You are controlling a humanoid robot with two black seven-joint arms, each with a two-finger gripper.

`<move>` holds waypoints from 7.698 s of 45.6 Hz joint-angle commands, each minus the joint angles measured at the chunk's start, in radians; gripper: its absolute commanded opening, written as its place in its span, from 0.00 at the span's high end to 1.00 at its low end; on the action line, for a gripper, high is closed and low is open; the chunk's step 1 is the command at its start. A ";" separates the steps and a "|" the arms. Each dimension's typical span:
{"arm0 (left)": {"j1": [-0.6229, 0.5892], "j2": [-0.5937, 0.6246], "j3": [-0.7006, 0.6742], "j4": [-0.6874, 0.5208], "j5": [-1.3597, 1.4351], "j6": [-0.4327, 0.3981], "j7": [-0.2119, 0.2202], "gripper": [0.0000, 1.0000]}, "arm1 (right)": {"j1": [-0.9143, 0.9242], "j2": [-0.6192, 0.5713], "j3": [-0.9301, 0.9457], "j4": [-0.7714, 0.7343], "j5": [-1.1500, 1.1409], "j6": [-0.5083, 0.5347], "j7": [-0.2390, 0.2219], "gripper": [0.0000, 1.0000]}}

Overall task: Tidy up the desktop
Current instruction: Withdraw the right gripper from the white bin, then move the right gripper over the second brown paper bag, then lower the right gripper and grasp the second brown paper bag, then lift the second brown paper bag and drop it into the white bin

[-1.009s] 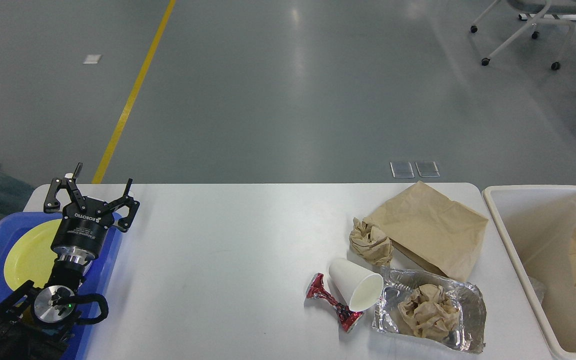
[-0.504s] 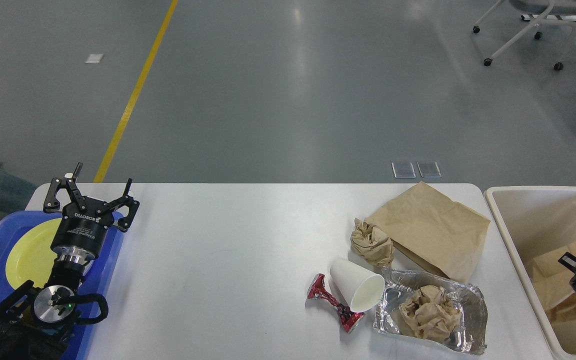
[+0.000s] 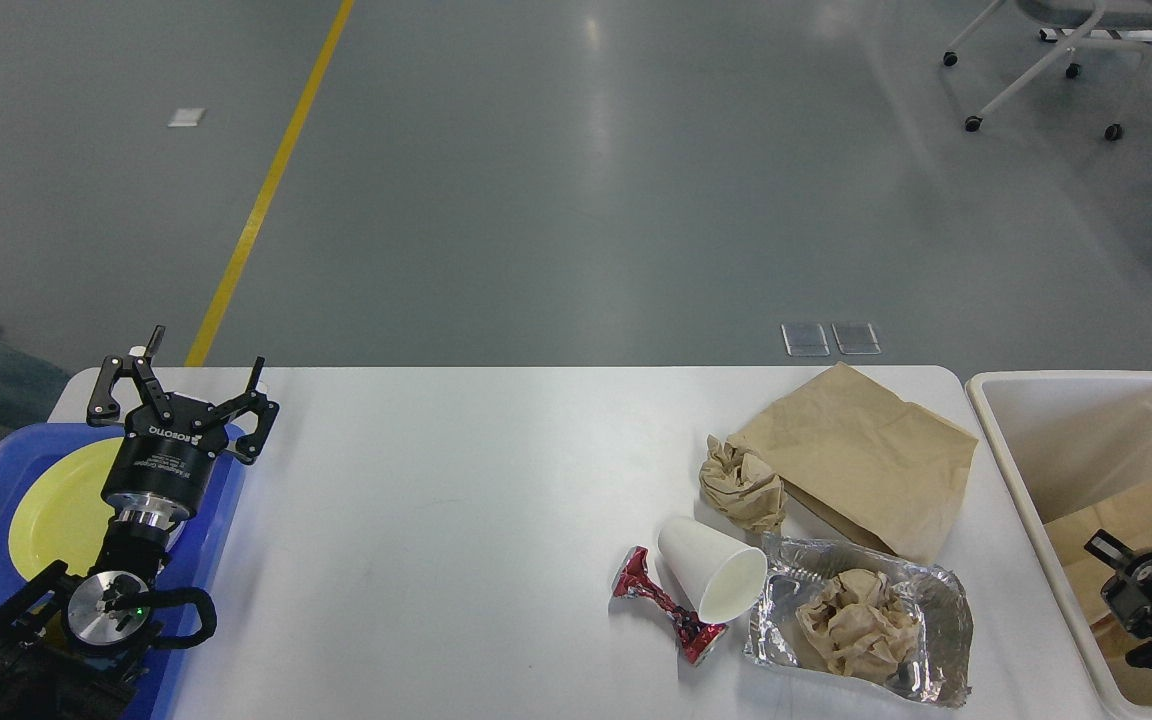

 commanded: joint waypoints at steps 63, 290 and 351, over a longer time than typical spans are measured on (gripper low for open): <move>0.000 0.000 0.000 0.000 0.000 0.000 0.000 0.04 | 1.235 -0.071 -0.303 0.794 -0.323 0.928 0.000 0.00; 0.000 0.000 0.000 0.000 0.000 0.000 0.000 0.04 | 1.794 0.038 -0.508 1.468 -0.005 0.690 0.005 1.00; 0.000 0.000 0.000 0.000 0.000 0.000 -0.002 0.04 | 1.279 -0.531 -0.608 1.013 -0.054 0.431 0.005 1.00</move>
